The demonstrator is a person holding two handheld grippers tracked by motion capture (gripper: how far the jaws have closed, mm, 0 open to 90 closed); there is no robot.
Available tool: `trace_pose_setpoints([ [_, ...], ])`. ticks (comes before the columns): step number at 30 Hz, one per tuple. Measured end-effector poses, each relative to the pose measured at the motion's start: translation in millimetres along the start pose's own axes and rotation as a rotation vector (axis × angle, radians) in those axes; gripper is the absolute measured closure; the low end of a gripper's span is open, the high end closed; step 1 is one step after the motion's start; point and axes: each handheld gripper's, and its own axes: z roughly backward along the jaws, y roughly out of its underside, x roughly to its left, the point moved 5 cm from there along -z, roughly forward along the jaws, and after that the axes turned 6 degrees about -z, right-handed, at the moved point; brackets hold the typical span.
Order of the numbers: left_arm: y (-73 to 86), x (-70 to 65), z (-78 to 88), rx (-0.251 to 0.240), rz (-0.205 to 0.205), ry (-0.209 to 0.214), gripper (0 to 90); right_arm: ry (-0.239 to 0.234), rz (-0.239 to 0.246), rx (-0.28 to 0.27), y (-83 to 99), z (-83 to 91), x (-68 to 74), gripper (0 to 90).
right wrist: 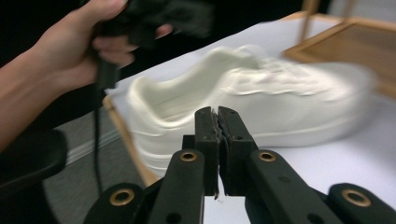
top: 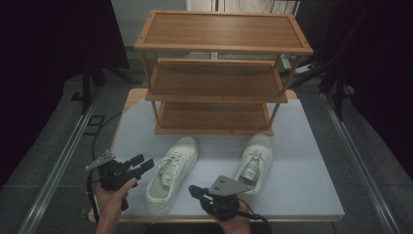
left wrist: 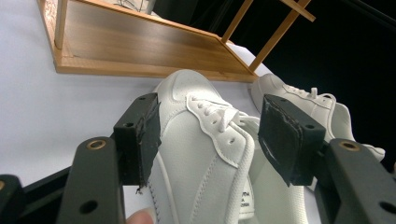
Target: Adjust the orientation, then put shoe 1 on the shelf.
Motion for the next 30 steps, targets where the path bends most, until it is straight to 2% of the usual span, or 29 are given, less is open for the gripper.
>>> trace_pose_setpoints([
  [4, 1.0, -3.7, 1.7, 0.007, -0.002, 0.005, 38.6, 0.053, -0.023, -0.048, -5.0, 26.2, -22.9, 78.5],
  [6, 1.6, -5.1, 1.8, 0.010, 0.001, 0.006, 38.4, 0.079, -0.049, -0.074, -4.5, 37.8, -35.8, 76.7],
  [13, 2.9, -8.8, -0.2, 0.013, 0.016, 0.032, 37.6, 0.139, -0.081, -0.104, -2.4, 58.8, -63.3, 69.2],
  [21, 4.9, -15.5, -6.3, 0.031, 0.007, 0.050, 36.0, 0.177, -0.113, -0.126, -2.0, 72.4, -78.0, 64.7],
  [26, 8.7, -18.1, -20.4, 0.082, -0.014, 0.053, 35.0, 0.190, -0.125, -0.136, -1.8, 78.2, -82.5, 64.4],
  [30, 14.1, -19.8, -31.5, 0.130, -0.051, 0.028, 34.5, 0.194, -0.132, -0.133, 0.1, 77.4, -83.9, 64.3],
])
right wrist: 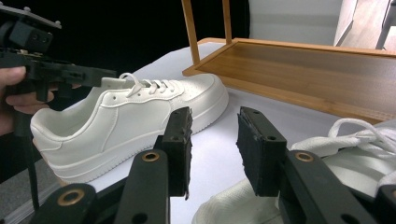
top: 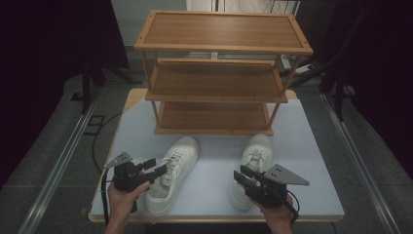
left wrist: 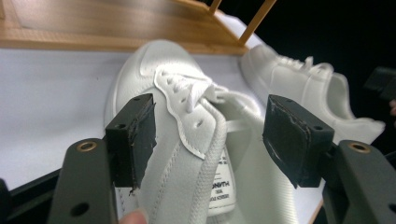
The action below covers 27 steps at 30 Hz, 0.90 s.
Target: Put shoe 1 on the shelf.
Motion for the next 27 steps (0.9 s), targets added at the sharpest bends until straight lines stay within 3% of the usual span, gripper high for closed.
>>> trace_pose_setpoints([
  [3, 4.8, 2.5, -7.9, 0.032, -0.017, -0.028, 35.2, 0.001, 0.004, 0.004, 1.0, -0.4, 1.1, 63.9],
  [9, 13.5, 10.2, -18.2, 0.059, -0.010, -0.088, 42.5, 0.007, 0.001, 0.002, 1.9, -1.2, 0.3, 63.6],
  [14, 14.5, 12.0, -20.6, 0.033, -0.008, -0.112, 55.3, 0.008, -0.001, 0.006, 3.3, -2.0, -0.3, 63.6],
  [18, 13.2, 10.4, -19.0, 0.011, -0.052, -0.147, 70.3, 0.011, -0.004, 0.003, 3.7, -1.9, -0.2, 63.6],
  [21, 12.6, 11.2, -17.9, 0.003, -0.056, -0.150, 77.4, 0.014, -0.006, 0.000, 3.8, -1.7, -0.5, 63.6],
  [27, 11.6, 15.1, -14.9, -0.019, -0.055, -0.124, 80.9, 0.017, -0.014, -0.018, 1.6, 1.6, -2.3, 63.7],
])
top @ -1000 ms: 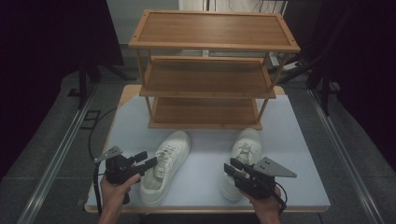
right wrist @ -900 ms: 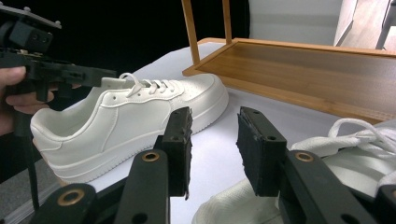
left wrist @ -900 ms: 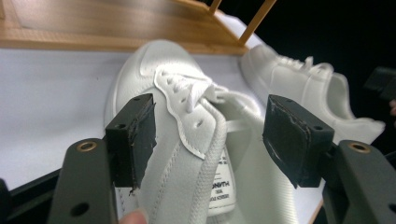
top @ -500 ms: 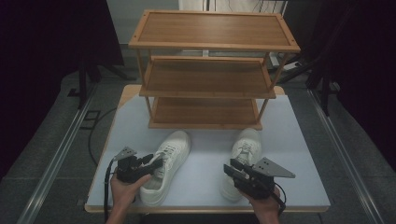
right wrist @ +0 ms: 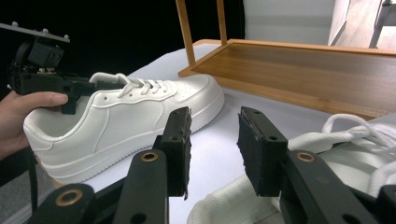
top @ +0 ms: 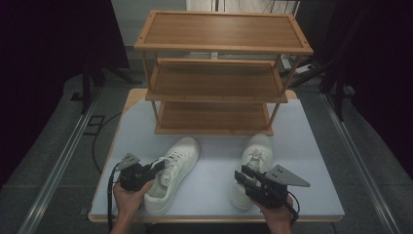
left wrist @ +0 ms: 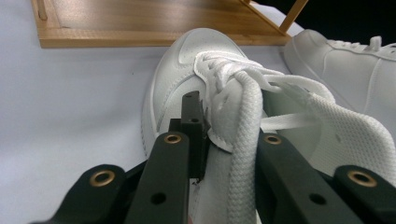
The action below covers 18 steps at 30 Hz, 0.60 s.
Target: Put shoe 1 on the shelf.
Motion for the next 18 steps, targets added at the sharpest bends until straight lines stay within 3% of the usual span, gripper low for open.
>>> trace_pose_setpoints([
  [5, -4.8, 0.3, 6.4, -0.038, 0.009, 0.037, 81.5, 0.006, -0.004, -0.013, -2.0, 3.9, -3.3, 63.8],
  [10, -13.0, -2.3, 17.7, -0.091, 0.031, 0.109, 81.6, 0.013, -0.016, -0.016, -1.5, 7.4, -6.0, 63.8],
  [18, -26.5, -12.3, 26.3, -0.123, 0.037, 0.138, 81.6, 0.016, -0.025, -0.026, -0.1, 15.6, -8.8, 63.8],
])
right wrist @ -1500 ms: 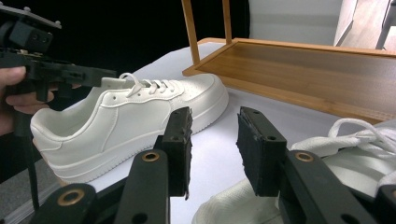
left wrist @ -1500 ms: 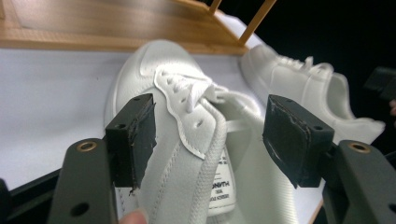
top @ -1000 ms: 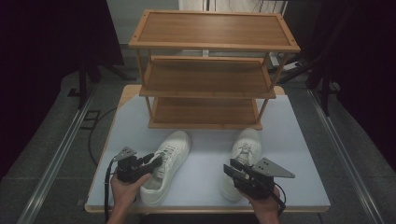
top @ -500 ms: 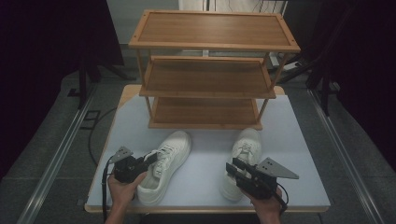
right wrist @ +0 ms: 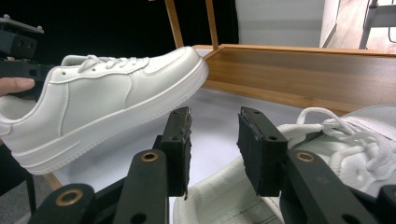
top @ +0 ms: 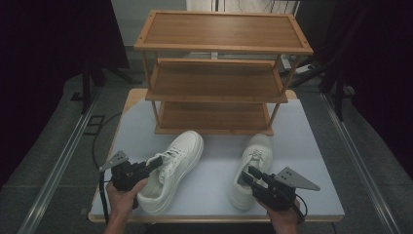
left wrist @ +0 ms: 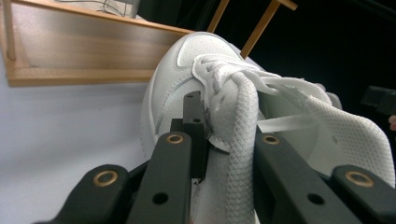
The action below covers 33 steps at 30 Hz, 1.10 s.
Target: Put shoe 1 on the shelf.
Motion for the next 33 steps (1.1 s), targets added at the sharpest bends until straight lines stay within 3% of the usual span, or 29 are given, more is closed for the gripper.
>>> trace_pose_setpoints([
  [14, -41.1, -21.6, -6.7, -0.065, -0.002, 0.060, 81.6, 0.006, -0.023, -0.012, -3.5, 4.2, -6.6, 62.2],
  [27, -82.3, -37.0, -25.5, -0.105, -0.025, 0.100, 81.8, 0.007, -0.027, -0.017, -4.9, 5.4, -9.1, 62.2],
  [33, -95.3, -39.6, -34.8, -0.124, -0.013, 0.117, 81.8, 0.006, -0.032, -0.021, -6.0, 6.5, -9.4, 62.3],
])
